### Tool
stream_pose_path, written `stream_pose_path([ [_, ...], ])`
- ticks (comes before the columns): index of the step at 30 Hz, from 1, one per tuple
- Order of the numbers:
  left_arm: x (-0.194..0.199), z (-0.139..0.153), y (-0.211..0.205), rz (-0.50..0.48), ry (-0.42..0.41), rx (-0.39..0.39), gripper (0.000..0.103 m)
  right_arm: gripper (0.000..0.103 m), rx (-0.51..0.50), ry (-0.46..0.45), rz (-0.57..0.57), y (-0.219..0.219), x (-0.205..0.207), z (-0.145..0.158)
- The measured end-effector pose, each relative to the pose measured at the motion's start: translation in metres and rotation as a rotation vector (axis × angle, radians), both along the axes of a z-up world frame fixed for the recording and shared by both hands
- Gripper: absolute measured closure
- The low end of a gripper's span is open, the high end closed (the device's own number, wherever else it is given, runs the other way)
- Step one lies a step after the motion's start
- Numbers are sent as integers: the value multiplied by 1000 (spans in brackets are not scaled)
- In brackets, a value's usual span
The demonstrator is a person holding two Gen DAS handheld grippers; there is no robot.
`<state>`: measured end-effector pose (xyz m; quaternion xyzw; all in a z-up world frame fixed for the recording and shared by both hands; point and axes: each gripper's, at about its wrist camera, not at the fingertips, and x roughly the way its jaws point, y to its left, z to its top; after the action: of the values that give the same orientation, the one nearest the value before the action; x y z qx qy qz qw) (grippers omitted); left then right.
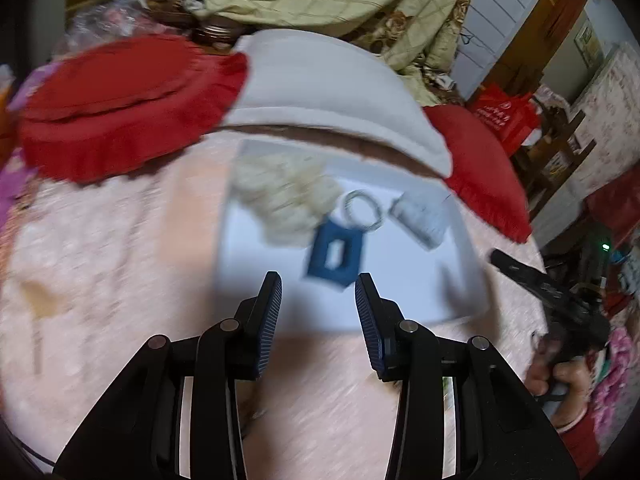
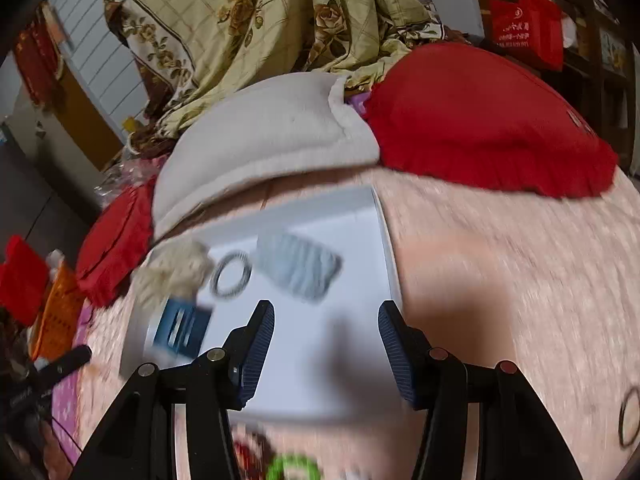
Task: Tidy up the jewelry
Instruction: 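Place the fuzzy scrunchie in the box with the right gripper while the left places the blue clip, then grasp the black mouse-charm hair tie with the left gripper while the right grasps the brown bead bracelet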
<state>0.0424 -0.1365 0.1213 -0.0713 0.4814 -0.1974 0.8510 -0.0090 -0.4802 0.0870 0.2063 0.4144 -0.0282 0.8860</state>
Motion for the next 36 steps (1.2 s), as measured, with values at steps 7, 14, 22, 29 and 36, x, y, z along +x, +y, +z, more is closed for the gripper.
stream_pose_path([
  [7, -44, -43, 65, 63, 93, 68, 65, 51, 25, 28, 112, 29, -58, -15],
  [14, -58, -89, 63, 64, 169, 76, 66, 51, -7, 41, 235, 78, -62, -26],
  [22, -55, -97, 47, 54, 110, 123, 77, 62, -120, 90, 295, 113, -32, -44],
  [29, -59, -98, 33, 16, 66, 213, 99, 71, -135, 145, 252, 114, -8, -66],
  [36, -87, -66, 41, 7, 17, 141, 100, 95, -118, 125, 265, 122, -17, -57],
])
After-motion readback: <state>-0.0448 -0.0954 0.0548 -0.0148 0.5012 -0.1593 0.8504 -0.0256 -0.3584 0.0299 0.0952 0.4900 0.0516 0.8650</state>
